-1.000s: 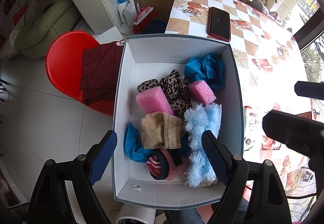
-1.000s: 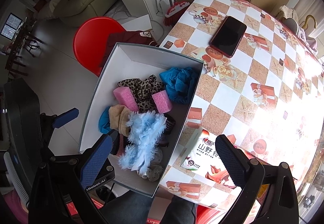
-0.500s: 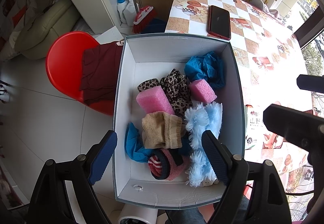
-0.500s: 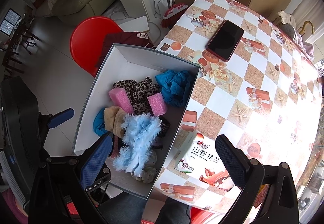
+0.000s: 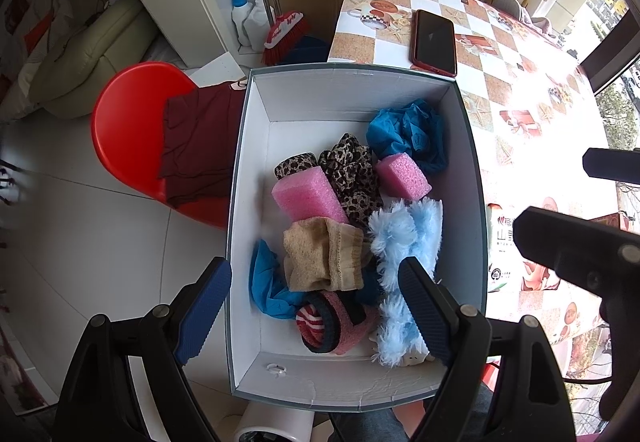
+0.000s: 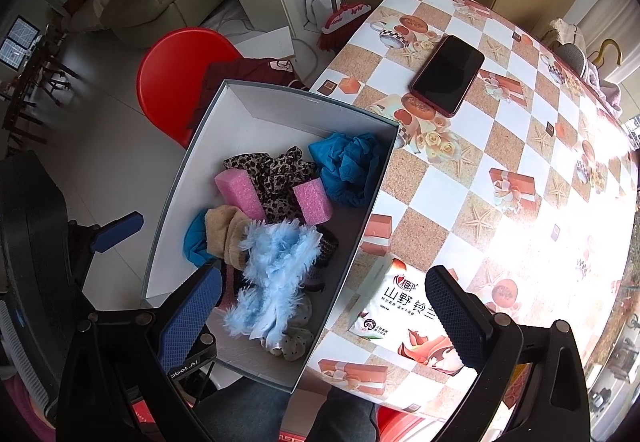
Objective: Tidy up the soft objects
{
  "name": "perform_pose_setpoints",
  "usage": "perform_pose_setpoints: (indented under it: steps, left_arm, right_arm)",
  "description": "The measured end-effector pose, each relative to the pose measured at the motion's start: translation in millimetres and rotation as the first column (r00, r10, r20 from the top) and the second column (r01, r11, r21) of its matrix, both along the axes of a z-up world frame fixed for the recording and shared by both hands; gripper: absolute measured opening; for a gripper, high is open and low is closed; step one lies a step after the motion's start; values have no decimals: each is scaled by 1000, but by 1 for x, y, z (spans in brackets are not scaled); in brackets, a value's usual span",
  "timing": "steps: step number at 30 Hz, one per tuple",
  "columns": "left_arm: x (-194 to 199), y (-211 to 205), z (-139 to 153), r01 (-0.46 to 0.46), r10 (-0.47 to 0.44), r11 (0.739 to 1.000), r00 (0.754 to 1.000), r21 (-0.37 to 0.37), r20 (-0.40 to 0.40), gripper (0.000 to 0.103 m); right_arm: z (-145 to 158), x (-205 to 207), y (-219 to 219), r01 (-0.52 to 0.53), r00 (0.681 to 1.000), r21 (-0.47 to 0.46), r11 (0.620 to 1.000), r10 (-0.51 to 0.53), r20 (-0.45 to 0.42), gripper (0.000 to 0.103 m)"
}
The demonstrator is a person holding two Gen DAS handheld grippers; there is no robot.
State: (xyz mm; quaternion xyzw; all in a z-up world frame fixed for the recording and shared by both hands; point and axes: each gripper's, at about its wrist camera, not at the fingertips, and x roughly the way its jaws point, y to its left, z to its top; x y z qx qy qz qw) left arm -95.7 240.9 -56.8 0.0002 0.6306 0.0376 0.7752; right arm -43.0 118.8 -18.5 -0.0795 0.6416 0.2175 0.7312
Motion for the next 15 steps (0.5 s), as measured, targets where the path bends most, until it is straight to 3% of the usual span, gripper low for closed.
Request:
perform_pose_setpoints:
  steps: [15]
  left_arm:
    - [-2,3,-3,2,-2,1000,1000,-8,-2,88]
  right_arm:
    - [-2,-1,3,2,1000,-4,1000,-2,-7,102]
